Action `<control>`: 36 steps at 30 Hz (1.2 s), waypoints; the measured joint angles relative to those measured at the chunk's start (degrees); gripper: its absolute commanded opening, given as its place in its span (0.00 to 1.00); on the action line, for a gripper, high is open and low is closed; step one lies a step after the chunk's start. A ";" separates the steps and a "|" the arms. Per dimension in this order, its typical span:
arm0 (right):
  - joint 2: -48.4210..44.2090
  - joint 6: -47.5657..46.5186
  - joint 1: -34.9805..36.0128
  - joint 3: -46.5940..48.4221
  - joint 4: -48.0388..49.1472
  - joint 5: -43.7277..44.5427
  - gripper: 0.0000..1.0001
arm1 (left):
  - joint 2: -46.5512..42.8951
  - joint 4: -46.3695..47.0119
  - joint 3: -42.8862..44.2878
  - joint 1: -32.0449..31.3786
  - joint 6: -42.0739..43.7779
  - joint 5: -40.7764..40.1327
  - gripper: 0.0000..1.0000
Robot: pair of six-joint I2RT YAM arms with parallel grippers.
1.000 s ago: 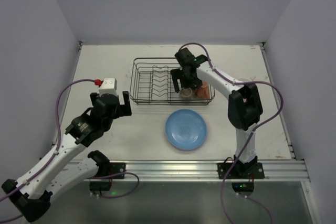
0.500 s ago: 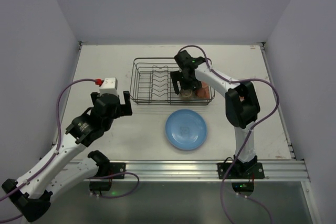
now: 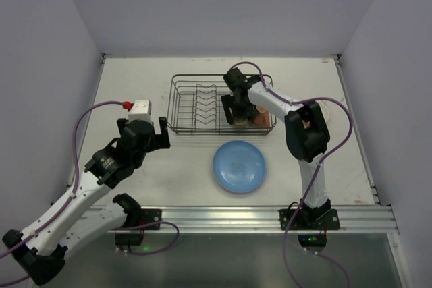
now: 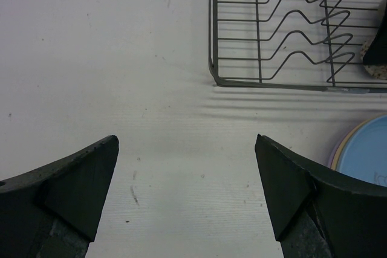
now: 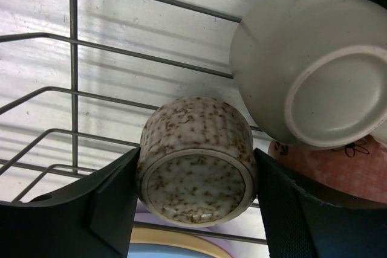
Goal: Unload the mixed dishes from the dish rack
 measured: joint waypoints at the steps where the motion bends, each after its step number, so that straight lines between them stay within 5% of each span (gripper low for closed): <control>1: 0.02 -0.07 -0.04 0.00 0.00 -0.04 0.65 | 0.00 0.02 0.00 0.00 0.00 0.00 1.00; 5: 0.02 0.07 -0.09 0.00 0.00 -0.07 0.55 | 0.00 0.09 0.00 0.00 0.00 0.20 1.00; 11: 0.02 0.07 -0.09 0.31 -0.09 -0.02 0.23 | 0.00 0.24 -0.04 0.00 0.09 0.35 1.00; 20: -2.25 0.22 -0.13 1.07 -0.17 -1.92 0.14 | 0.00 0.28 -0.04 0.00 0.20 0.44 1.00; 28: -13.20 1.88 -1.22 0.26 2.25 -7.10 0.07 | -2.12 1.66 -0.04 0.00 1.66 3.63 1.00; 36: -30.14 7.17 -5.16 -9.86 10.95 -18.78 0.04 | -9.99 13.44 -1.42 0.00 1.16 19.34 1.00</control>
